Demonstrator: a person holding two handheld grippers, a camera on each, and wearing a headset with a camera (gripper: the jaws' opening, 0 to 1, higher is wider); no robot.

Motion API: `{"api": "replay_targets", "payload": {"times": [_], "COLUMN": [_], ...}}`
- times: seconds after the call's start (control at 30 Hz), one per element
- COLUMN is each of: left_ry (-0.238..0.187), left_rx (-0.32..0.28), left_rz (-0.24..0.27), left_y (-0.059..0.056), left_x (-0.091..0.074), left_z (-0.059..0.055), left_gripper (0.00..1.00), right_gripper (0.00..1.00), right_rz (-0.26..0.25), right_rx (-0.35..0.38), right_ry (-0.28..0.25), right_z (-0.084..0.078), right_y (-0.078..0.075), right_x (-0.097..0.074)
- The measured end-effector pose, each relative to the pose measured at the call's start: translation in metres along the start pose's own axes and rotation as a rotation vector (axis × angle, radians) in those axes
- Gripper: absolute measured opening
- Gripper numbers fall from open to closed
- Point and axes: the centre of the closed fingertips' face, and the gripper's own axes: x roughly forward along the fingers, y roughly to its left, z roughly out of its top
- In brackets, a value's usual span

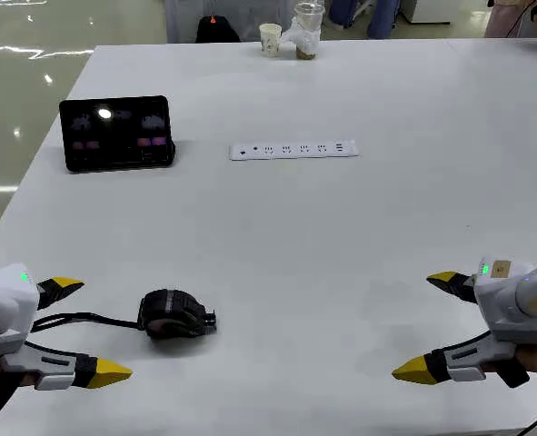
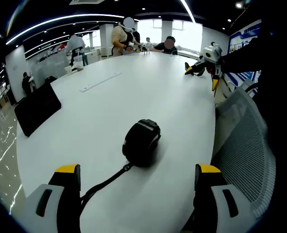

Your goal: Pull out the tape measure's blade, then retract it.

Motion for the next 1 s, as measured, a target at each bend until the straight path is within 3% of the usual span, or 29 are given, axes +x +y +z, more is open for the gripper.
{"api": "replay_targets", "payload": {"times": [0.27, 0.33, 0.47, 0.63, 0.73, 1.0], "left_ry": [0.020, 0.038, 0.083, 0.084, 0.093, 0.166], "left_rx": [0.072, 0.094, 0.137, 0.154, 0.197, 0.287], "left_rz": [-0.041, -0.066, -0.094, -0.112, -0.112, -0.135], "left_y": [-0.006, -0.008, -0.007, -0.007, -0.006, -0.008], "left_x": [0.014, 0.021, 0.031, 0.037, 0.041, 0.049], "left_z": [0.005, 0.003, -0.001, 0.009, 0.013, 0.014], "left_gripper": [0.94, 0.95, 0.95, 0.95, 0.97, 0.98], "right_gripper": [0.99, 0.99, 0.99, 0.99, 0.99, 0.99], "right_rz": [0.038, 0.052, 0.071, 0.078, 0.074, 0.091], "right_rx": [-0.022, -0.002, -0.029, -0.004, -0.003, -0.024], "right_ry": [-0.035, -0.040, -0.037, -0.059, -0.071, -0.060], "right_z": [0.012, 0.015, 0.021, 0.034, 0.041, 0.050], "right_y": [0.006, 0.009, 0.014, 0.014, 0.012, 0.015], "right_x": [0.008, 0.013, 0.023, 0.032, 0.036, 0.053]}}
